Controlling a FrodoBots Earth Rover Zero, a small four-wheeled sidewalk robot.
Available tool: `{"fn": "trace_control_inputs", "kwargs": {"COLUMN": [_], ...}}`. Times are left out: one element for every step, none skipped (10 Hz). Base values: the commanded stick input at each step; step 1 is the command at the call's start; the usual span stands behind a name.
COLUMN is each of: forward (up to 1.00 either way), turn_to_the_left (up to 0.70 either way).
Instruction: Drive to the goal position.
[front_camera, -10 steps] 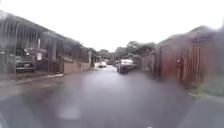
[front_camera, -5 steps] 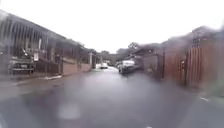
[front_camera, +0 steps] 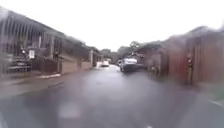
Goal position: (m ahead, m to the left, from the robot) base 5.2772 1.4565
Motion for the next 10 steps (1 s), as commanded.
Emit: {"fn": "trace_control_inputs", "kwargs": {"forward": [0.7, 0.7, 0.7, 0.7, 0.7, 0.7, 0.7, 0.7, 0.7, 0.7], "turn_to_the_left": [0.0, -0.04, -0.27, -0.35, -0.35, -0.35, -0.35, -0.33, -0.01, 0.0]}}
